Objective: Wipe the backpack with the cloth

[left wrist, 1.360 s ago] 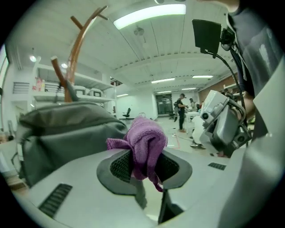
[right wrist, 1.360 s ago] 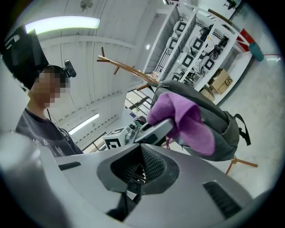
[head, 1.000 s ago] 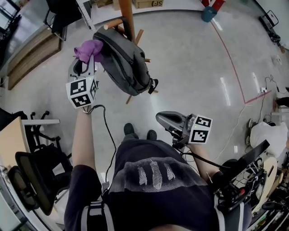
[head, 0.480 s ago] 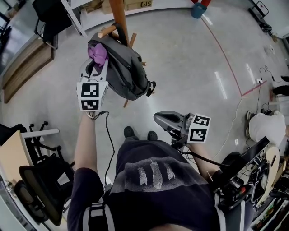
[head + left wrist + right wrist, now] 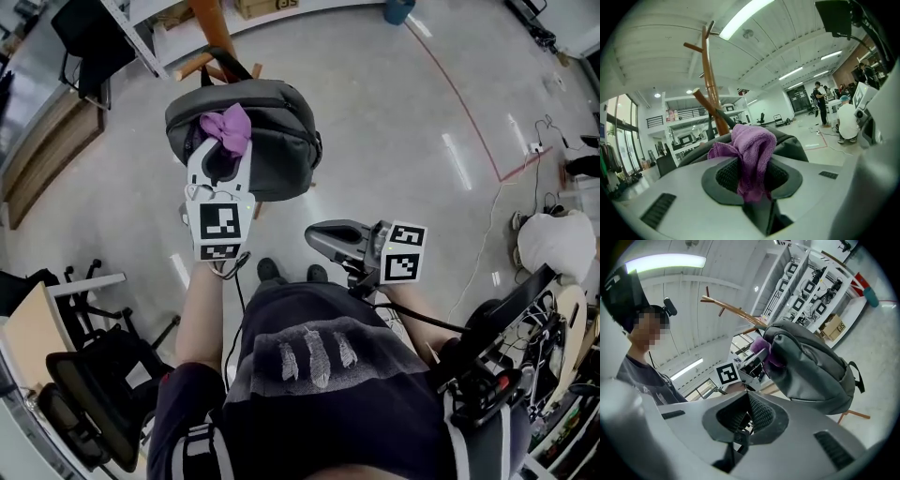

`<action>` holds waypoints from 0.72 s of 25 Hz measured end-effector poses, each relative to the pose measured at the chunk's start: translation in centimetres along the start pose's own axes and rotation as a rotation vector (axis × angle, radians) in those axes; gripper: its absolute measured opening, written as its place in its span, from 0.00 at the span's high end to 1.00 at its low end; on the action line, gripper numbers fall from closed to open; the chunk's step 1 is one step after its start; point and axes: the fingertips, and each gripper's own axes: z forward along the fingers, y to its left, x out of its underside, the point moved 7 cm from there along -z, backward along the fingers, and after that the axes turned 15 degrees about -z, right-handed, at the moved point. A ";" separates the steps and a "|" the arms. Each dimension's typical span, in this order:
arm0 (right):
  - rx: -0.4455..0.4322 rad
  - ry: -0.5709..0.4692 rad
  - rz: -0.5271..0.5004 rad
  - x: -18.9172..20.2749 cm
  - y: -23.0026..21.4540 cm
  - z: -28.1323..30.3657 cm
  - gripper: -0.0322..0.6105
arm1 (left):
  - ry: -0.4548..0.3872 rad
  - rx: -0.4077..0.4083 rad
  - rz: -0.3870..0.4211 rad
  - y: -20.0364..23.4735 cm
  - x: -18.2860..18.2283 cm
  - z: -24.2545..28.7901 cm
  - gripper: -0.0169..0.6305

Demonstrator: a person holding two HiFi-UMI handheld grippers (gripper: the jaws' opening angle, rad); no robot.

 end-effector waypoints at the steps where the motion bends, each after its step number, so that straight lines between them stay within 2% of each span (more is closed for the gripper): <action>1: 0.000 -0.003 0.001 0.0 0.0 -0.3 0.94 | 0.003 0.007 0.015 -0.9 -0.1 0.2 0.79; 7: 0.003 -0.018 0.003 0.2 0.2 -2.0 0.94 | 0.014 0.039 0.031 -4.8 -0.4 1.2 0.79; 15: -0.004 -0.020 0.004 0.3 -0.6 -3.2 0.94 | 0.019 0.081 0.138 -8.5 -0.8 1.1 0.79; 18: -0.013 -0.025 0.005 0.3 -0.6 -3.7 0.94 | 0.018 0.130 0.158 -10.4 -1.2 0.6 0.79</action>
